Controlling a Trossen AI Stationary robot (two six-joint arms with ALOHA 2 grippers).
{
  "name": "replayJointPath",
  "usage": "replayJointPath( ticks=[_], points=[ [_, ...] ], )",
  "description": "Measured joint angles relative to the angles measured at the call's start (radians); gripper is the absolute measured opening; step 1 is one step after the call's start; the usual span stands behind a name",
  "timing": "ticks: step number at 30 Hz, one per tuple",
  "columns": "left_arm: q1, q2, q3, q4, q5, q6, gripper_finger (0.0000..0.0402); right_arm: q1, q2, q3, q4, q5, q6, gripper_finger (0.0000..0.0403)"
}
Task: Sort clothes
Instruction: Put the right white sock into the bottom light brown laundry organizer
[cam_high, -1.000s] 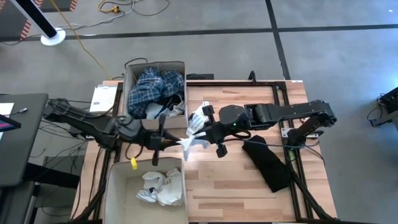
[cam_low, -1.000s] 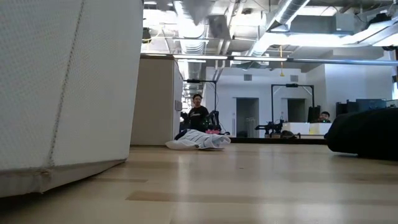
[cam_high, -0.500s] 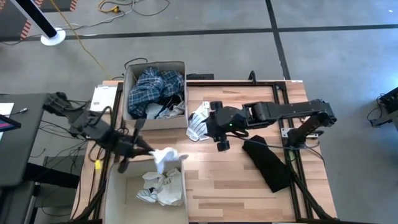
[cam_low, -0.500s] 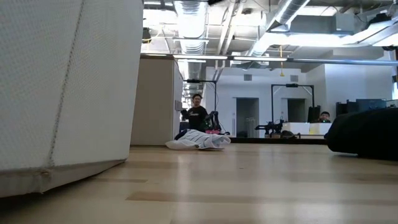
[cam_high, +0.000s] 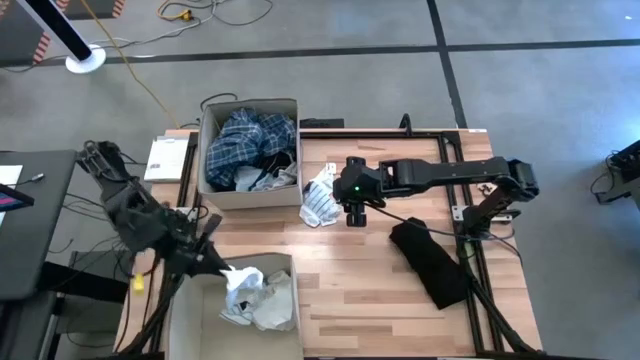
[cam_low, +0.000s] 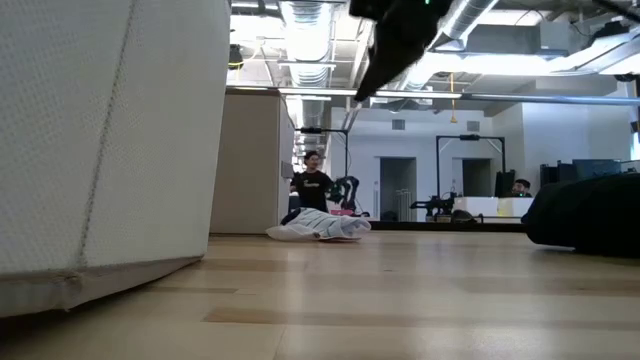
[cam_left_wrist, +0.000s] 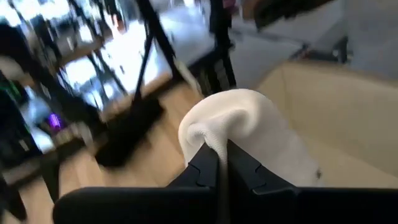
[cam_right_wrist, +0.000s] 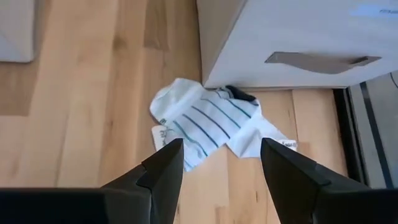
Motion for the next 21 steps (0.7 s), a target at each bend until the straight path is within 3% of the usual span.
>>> replayJointPath(
  ticks=[8,21],
  points=[
    [0.001,0.108,0.000,-0.194,-0.051,-0.186,0.0007,-0.044,0.000,-0.195,0.280,-0.061,0.001,0.0225],
    [0.027,0.298,-0.001,-0.342,-0.051,-0.369,0.0016,-0.091,0.000,-0.457,0.640,-0.082,0.073,0.0225]
  ],
)
